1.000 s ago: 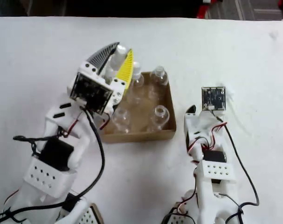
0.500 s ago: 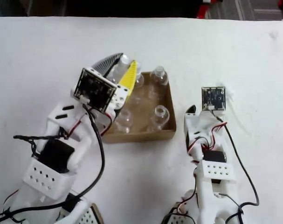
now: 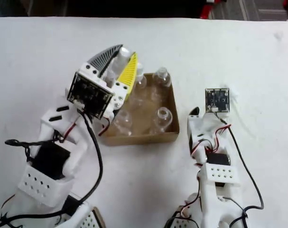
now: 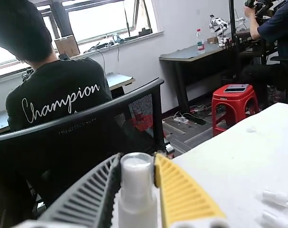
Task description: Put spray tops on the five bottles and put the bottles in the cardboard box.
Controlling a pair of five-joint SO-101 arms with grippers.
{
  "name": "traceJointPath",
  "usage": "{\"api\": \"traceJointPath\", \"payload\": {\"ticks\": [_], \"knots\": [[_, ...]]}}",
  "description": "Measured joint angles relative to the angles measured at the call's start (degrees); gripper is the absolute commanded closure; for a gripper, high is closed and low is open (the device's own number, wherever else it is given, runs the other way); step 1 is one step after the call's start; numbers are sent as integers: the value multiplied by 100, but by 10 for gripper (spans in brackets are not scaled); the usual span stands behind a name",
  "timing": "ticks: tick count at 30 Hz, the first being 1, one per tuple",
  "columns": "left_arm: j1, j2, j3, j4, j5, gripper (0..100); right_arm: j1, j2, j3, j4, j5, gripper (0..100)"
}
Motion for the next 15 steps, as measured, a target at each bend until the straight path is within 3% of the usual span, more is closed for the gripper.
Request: {"api": "traceJointPath", "payload": {"ticks": [9, 15], "knots": [[0, 0, 0, 431, -9, 976, 0, 0, 0, 0, 0, 815], [0, 0, 607, 123, -9, 976, 0, 0, 0, 0, 0, 815]]}}
